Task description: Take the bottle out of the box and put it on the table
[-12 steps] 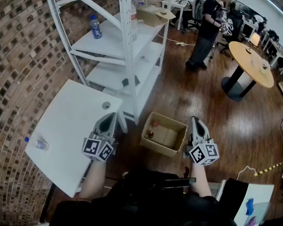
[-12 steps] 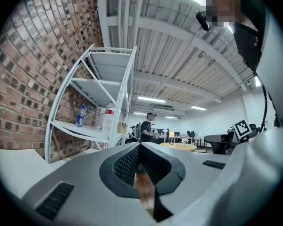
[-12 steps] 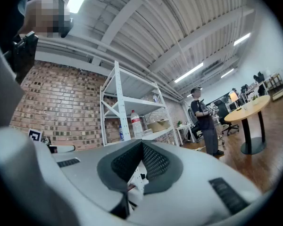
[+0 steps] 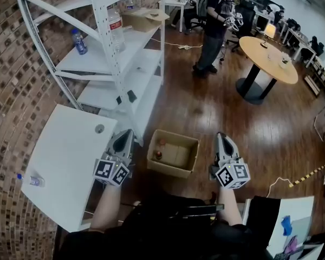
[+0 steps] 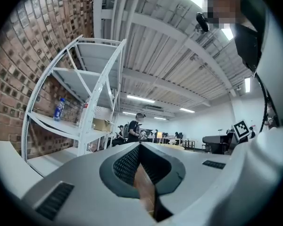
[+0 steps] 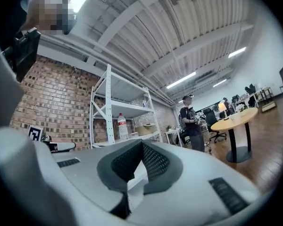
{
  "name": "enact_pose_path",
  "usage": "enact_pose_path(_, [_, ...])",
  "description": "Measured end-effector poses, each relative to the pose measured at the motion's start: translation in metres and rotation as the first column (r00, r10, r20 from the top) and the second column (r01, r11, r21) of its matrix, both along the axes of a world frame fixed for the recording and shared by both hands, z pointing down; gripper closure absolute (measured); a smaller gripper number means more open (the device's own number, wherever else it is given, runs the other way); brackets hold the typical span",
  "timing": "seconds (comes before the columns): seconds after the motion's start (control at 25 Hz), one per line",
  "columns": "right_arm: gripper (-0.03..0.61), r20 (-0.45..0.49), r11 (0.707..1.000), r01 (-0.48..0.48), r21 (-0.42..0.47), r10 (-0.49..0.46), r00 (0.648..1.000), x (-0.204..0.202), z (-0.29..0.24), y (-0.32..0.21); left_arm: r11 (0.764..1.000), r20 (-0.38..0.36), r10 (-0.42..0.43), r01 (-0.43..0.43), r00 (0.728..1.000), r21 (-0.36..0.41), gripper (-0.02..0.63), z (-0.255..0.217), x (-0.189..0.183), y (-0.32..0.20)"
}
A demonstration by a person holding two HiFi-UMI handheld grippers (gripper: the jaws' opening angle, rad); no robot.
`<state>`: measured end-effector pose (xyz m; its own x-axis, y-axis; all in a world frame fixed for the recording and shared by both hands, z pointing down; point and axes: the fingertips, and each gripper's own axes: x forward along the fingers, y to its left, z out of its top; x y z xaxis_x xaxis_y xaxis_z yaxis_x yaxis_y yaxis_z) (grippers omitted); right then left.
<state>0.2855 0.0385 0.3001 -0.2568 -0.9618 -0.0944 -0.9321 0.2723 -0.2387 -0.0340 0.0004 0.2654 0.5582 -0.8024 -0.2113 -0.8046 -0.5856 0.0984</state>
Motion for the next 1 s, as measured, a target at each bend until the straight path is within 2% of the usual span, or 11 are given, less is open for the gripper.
enact_pose_path(0.2, [0.575,-0.007,1.000,-0.006,-0.031,0.006,1.000,0.033,0.011,0.002,1.000,0.015,0.019,-0.019,1.000,-0.013,0.614,0.005,0.042,0.003])
enact_pose_path(0.36, [0.574,-0.008,0.998,0.002,-0.056,-0.002,1.000,0.041,0.023,0.001,0.999,0.036,0.020,-0.019,0.999,-0.040,0.614,0.013,0.053,0.003])
enact_pose_path(0.72, [0.574,0.003,0.992,0.010,-0.128,-0.010,1.000,0.013,0.050,-0.033,0.994,0.039,0.016,-0.011,0.999,-0.107,0.614,0.041,0.027,-0.037])
enact_pose_path(1.0, [0.574,-0.017,0.995,0.000,-0.096,-0.002,1.000,-0.023,0.031,-0.078,0.997,0.017,0.060,-0.059,0.998,-0.057,0.614,0.022,0.006,-0.095])
